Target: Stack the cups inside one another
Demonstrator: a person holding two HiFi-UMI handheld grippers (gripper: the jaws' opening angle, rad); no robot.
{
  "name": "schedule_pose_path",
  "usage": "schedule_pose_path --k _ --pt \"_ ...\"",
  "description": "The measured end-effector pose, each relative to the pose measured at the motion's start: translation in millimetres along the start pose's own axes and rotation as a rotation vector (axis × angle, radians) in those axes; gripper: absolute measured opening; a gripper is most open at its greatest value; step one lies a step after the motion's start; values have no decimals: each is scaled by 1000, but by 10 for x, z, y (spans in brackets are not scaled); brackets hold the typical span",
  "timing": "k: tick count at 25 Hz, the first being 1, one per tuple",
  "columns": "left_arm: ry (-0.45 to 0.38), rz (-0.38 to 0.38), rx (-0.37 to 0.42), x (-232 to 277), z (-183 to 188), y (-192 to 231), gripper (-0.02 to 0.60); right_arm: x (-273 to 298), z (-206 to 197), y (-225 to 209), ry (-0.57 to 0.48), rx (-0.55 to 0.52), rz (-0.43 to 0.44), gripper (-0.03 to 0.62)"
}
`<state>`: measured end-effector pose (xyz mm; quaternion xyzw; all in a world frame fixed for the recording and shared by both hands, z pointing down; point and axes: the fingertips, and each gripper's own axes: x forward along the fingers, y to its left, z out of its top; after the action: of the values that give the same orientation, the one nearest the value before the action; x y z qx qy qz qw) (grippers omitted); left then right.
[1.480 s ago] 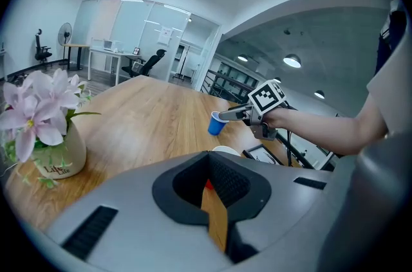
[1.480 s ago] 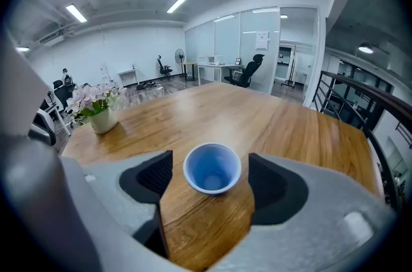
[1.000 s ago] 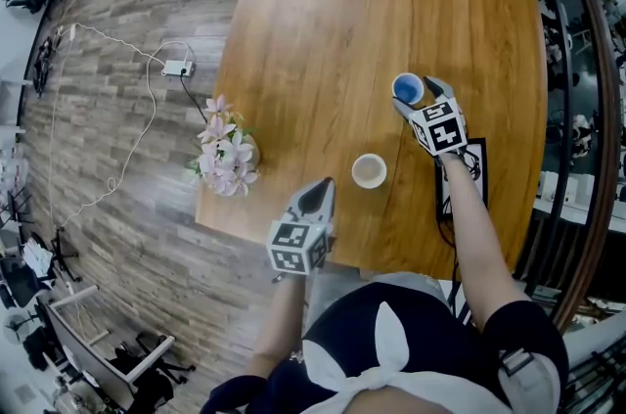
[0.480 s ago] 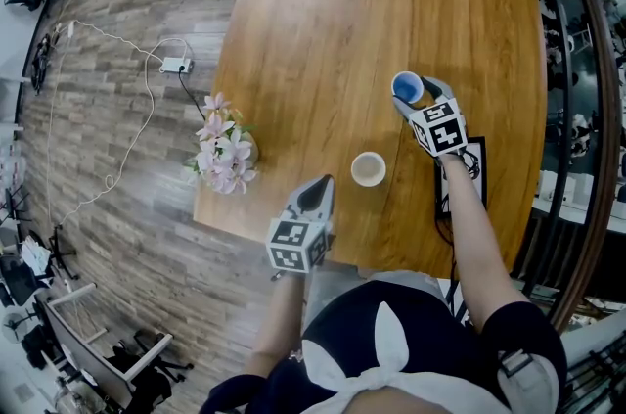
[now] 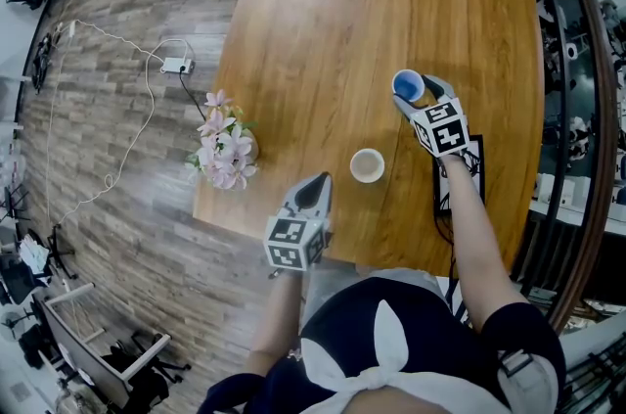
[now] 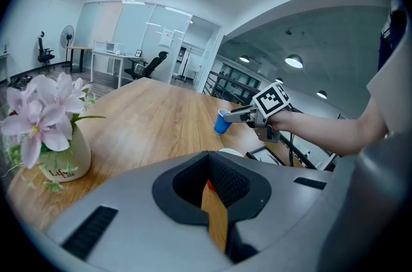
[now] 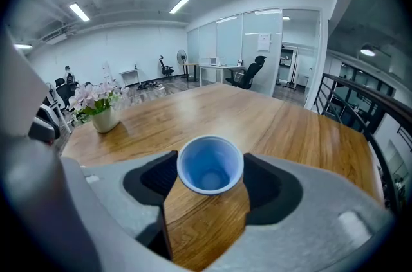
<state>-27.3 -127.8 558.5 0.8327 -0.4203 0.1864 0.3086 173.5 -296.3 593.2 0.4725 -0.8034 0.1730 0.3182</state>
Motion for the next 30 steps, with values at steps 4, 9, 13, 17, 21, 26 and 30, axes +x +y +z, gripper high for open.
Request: schedule_pose_path --k 4,9,13,17,21,26,30 --pt "5 3 3 -66 22 -24 17 -162 115 2 -32 -4 -10 316" --pt "-42 13 18 -155 137 -82 17 -490 362 19 -94 -18 -22 316" --pt "-69 20 29 -263 217 -167 17 -815 530 50 -140 -33 -34 316" --pt "-79 9 47 -338 186 -167 17 -1059 653 116 -183 -46 -45 316" --pt "-96 13 59 -445 220 -217 17 -1333 747 199 -224 -63 -49 316" --pt "-124 16 72 -561 246 -308 17 -1634 769 332 -258 -80 -50 316" --pt "-140 15 80 -658 240 -398 17 -1822 705 449 -270 -81 -47 316"
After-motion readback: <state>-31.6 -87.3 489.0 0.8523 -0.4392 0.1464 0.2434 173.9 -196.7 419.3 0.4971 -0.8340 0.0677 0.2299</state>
